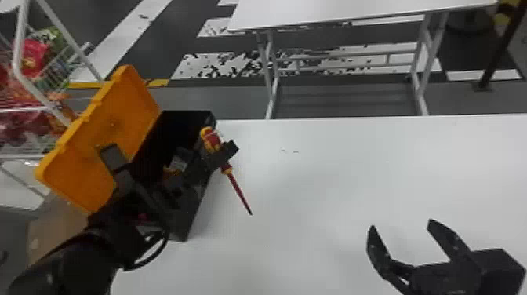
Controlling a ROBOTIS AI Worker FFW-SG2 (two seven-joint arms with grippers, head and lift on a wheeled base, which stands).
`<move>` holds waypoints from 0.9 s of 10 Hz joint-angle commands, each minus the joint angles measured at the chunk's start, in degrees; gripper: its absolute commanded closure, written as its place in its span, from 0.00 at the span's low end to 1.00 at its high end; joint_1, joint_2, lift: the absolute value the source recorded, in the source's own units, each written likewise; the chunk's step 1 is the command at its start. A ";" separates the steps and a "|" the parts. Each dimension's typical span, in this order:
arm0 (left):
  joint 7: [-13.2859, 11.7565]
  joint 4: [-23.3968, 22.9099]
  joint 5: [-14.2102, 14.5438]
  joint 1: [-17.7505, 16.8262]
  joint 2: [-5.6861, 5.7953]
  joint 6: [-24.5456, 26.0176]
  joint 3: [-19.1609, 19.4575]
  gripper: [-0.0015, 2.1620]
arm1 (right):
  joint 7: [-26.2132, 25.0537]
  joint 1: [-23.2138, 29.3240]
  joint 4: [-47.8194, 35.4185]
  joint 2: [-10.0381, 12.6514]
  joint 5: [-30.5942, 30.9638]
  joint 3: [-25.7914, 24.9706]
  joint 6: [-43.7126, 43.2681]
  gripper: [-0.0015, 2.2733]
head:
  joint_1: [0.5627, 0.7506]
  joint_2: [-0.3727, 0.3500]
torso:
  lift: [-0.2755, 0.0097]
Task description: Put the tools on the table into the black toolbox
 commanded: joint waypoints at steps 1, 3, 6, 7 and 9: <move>0.17 -0.73 -0.13 -0.03 -0.17 -0.13 3.45 0.99 | 0.02 0.33 1.20 0.09 -1.33 -2.60 -2.45 0.03 | 0.70 0.88 | 0.70; 1.13 -0.91 -2.24 -1.09 -0.35 -1.19 7.40 0.99 | 0.55 0.94 2.43 0.09 -3.18 -5.68 -4.91 0.03 | 0.70 0.89 | 0.70; 1.57 -0.82 -5.75 -3.73 -0.35 -5.05 11.71 0.99 | 2.57 1.38 4.19 0.35 -5.11 -9.28 -6.84 0.03 | 0.70 0.94 | 0.70; 1.48 -0.47 -8.21 -4.17 -0.43 -7.69 12.32 0.99 | 3.27 1.38 4.54 0.35 -6.26 -10.07 -6.84 0.03 | 0.70 0.95 | 0.70; 2.01 2.08 -14.37 -4.43 -0.61 -16.83 12.32 0.99 | 3.27 1.21 5.33 0.26 -6.26 -10.43 -8.77 0.04 | 0.70 0.99 | 0.70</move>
